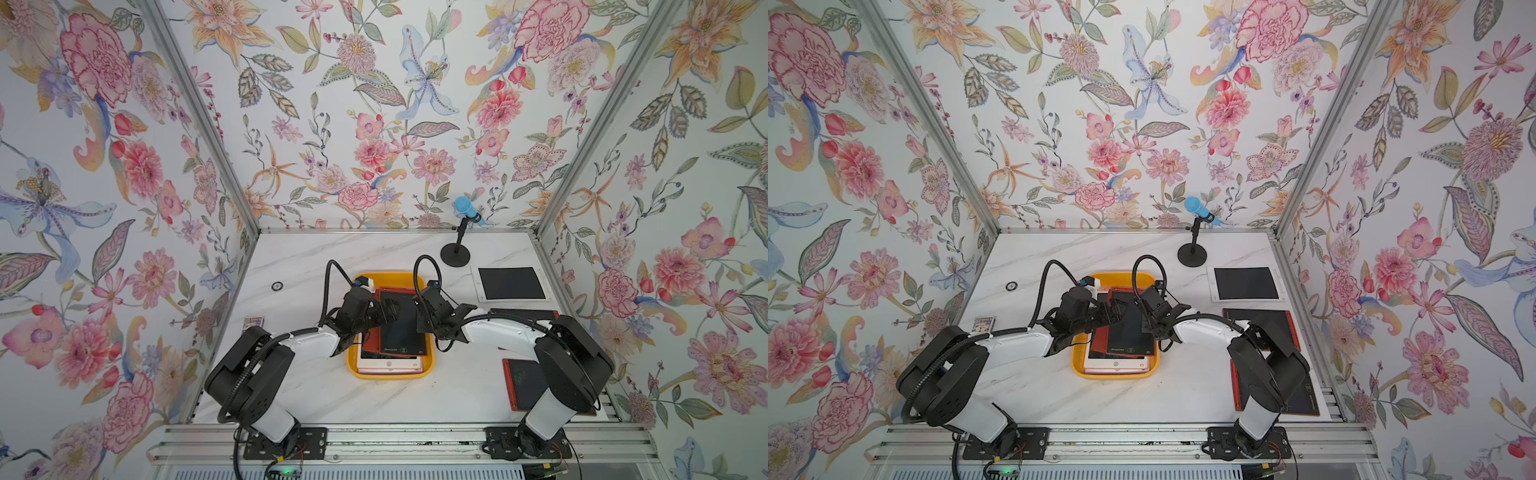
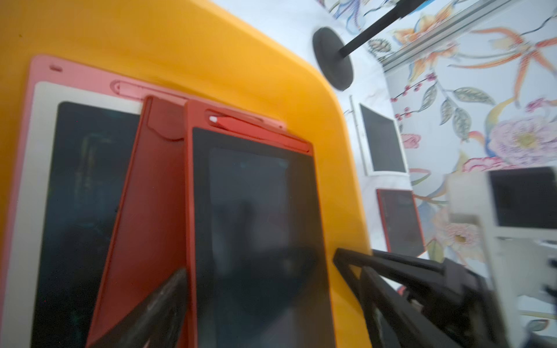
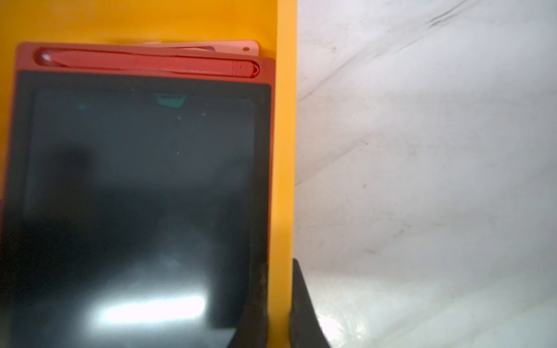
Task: Take out the writing tablet from the storage box
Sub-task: Move the storage box to the center of the board.
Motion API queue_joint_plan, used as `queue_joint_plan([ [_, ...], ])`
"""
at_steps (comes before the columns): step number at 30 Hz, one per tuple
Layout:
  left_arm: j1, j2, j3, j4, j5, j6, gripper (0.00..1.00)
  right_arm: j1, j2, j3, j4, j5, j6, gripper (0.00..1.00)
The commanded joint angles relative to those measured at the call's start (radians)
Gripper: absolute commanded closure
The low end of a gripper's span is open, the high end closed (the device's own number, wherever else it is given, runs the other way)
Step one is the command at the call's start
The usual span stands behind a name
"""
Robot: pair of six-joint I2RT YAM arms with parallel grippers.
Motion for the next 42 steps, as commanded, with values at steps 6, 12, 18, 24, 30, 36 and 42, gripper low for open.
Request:
queue_joint_plan([
  [6, -0.012, 0.046, -0.033, 0.2, 0.215, -0.08, 0.14, 0.034, 0.043, -0.018, 0.026, -0.078, 0.024, 0.92],
  [12, -0.013, 0.011, -0.005, 0.016, 0.121, 0.03, 0.16, 0.032, 0.018, -0.034, 0.012, -0.057, 0.032, 0.91],
  [18, -0.013, -0.073, 0.01, -0.19, -0.018, 0.153, 0.25, 0.026, 0.005, -0.045, 0.009, -0.048, 0.041, 0.91],
  [24, -0.014, -0.091, -0.019, -0.2, -0.04, 0.167, 0.5, 0.023, 0.009, -0.041, 0.009, -0.05, 0.05, 0.91],
  [30, -0.012, -0.071, -0.026, -0.182, -0.027, 0.163, 0.85, 0.023, 0.019, -0.038, 0.008, -0.063, 0.073, 0.92],
  [36, -0.005, -0.133, -0.027, -0.196, -0.03, 0.167, 1.0, 0.022, 0.035, -0.023, -0.002, -0.067, 0.102, 0.92],
  [42, 0.027, -0.341, -0.002, -0.336, -0.103, 0.212, 1.0, 0.013, 0.095, 0.051, -0.032, -0.07, 0.147, 0.93],
])
